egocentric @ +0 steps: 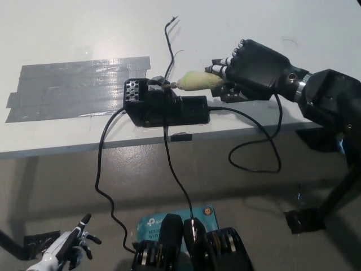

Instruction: The robot uses its right hand to grab and lift the soldering gun kept on the middle of the table and puts it in its base

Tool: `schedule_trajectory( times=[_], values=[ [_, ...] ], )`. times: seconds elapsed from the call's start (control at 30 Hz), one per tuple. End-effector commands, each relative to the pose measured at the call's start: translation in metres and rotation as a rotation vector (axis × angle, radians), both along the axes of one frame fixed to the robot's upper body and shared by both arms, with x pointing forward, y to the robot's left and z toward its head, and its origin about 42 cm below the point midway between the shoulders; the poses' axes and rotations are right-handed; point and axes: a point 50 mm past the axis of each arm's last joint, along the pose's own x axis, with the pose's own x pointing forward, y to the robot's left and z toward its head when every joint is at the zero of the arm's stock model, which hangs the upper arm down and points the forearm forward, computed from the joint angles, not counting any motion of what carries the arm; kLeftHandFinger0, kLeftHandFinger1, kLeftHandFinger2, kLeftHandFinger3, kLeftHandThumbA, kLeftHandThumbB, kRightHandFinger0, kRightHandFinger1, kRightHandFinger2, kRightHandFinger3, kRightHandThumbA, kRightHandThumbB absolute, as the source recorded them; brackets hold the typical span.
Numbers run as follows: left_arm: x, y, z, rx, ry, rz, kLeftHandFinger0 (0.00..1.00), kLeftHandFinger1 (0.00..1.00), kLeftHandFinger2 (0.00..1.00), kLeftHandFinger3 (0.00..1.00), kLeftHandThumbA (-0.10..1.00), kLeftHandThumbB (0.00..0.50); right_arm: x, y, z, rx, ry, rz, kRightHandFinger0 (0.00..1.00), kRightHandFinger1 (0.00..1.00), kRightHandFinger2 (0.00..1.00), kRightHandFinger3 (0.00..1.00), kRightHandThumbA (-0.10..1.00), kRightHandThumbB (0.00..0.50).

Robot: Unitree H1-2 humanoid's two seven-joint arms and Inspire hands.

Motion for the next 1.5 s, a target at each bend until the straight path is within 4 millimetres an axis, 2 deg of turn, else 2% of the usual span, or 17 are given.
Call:
schedule_trajectory(
  times=[0.0, 0.17, 0.2, 0.23, 0.33, 0.37, 0.43, 0.5, 0.57, 0.7, 0.73, 0.83, 0.93, 1.03, 1.07, 1.2, 1.47],
  values=[
    [0.008, 0.003, 0.013, 0.007, -0.032, -0.027, 0.00, 0.01, 0.23, 0.47, 1.00, 0.500, 0.006, 0.002, 0.036, 0.007, -0.064, 0.024, 0.00, 0.00, 0.13, 0.31, -0.10, 0.105],
    [0.010, 0.003, 0.012, 0.005, -0.030, -0.027, 0.00, 0.03, 0.27, 0.49, 1.00, 0.500, 0.010, 0.011, 0.042, 0.021, -0.101, 0.056, 0.00, 0.00, 0.11, 0.36, -0.10, 0.120],
    [0.010, 0.003, 0.012, 0.005, -0.030, -0.026, 0.00, 0.03, 0.27, 0.49, 1.00, 0.500, 0.011, 0.013, 0.043, 0.023, -0.098, 0.055, 0.00, 0.00, 0.15, 0.36, -0.10, 0.109],
    [0.010, 0.004, 0.011, 0.006, -0.032, -0.028, 0.00, 0.02, 0.27, 0.49, 1.00, 0.500, 0.012, 0.016, 0.043, 0.022, -0.104, 0.062, 0.00, 0.00, 0.34, 0.38, -0.10, 0.126],
    [0.008, 0.003, 0.010, 0.002, -0.035, -0.022, 0.00, 0.00, 0.26, 0.49, 1.00, 0.500, 0.011, 0.022, 0.044, -0.002, -0.118, 0.082, 0.00, 0.00, 0.15, 0.45, -0.10, 0.123],
    [0.008, 0.004, 0.011, 0.003, -0.035, -0.022, 0.00, 0.00, 0.26, 0.50, 1.00, 0.500, 0.012, 0.024, 0.045, -0.002, -0.120, 0.087, 0.00, 0.00, 0.20, 0.45, -0.10, 0.103],
    [0.009, 0.003, 0.012, 0.004, -0.034, -0.028, 0.00, 0.00, 0.25, 0.51, 1.00, 0.500, 0.014, 0.026, 0.045, -0.007, -0.118, 0.086, 0.00, 0.00, 0.01, 0.41, -0.10, 0.116],
    [0.009, 0.003, 0.012, 0.004, -0.033, -0.030, 0.00, 0.00, 0.25, 0.52, 1.00, 0.500, 0.015, 0.027, 0.045, -0.016, -0.119, 0.090, 0.00, 0.00, 0.12, 0.41, -0.10, 0.120],
    [0.009, 0.003, 0.013, 0.004, -0.038, -0.031, 0.00, 0.00, 0.24, 0.48, 1.00, 0.500, 0.016, 0.029, 0.046, -0.025, -0.124, 0.095, 0.00, 0.00, 0.00, 0.38, -0.10, 0.145],
    [0.010, 0.002, 0.015, 0.000, -0.033, -0.029, 0.00, 0.00, 0.24, 0.49, 1.00, 0.500, 0.016, 0.031, 0.046, -0.040, -0.140, 0.104, 0.00, 0.00, 0.00, 0.32, -0.10, 0.159],
    [0.009, 0.003, 0.015, 0.003, -0.036, -0.034, 0.00, 0.00, 0.26, 0.53, 1.00, 0.500, 0.016, 0.033, 0.043, -0.028, -0.140, 0.117, 0.00, 0.00, 0.10, 0.24, -0.10, 0.157],
    [0.012, 0.001, 0.015, 0.005, -0.045, -0.040, 0.00, 0.00, 0.24, 0.50, 1.00, 0.500, 0.017, 0.034, 0.036, -0.027, -0.114, 0.104, 0.00, 0.00, 0.01, 0.10, -0.10, 0.092],
    [0.011, 0.000, 0.015, 0.011, -0.037, -0.038, 0.00, 0.00, 0.26, 0.51, 1.00, 0.500, 0.017, 0.038, 0.033, -0.037, -0.078, 0.077, 0.00, 0.00, 0.22, 0.12, -0.10, 0.049],
    [0.009, -0.001, 0.015, 0.009, -0.033, -0.040, 0.00, 0.00, 0.25, 0.51, 1.00, 0.500, 0.016, 0.040, 0.030, -0.030, -0.076, 0.085, 0.00, 0.00, 0.27, 0.08, -0.10, 0.024],
    [0.009, -0.002, 0.015, 0.010, -0.034, -0.038, 0.00, 0.00, 0.23, 0.51, 1.00, 0.500, 0.017, 0.042, 0.028, -0.031, -0.064, 0.077, 0.00, 0.01, 0.41, 0.22, -0.10, 0.030],
    [0.010, -0.003, 0.013, 0.011, -0.035, -0.047, 0.00, 0.00, 0.24, 0.50, 1.00, 0.500, 0.017, 0.044, 0.023, -0.009, -0.059, 0.086, 0.00, 0.00, 0.15, 0.31, -0.10, 0.069],
    [0.016, -0.009, 0.016, 0.012, -0.042, -0.051, 0.00, 0.00, 0.21, 0.50, 1.00, 0.500, 0.022, 0.054, 0.021, 0.001, -0.098, 0.106, 0.00, 0.00, 0.11, 0.22, -0.10, 0.093]
  ],
)
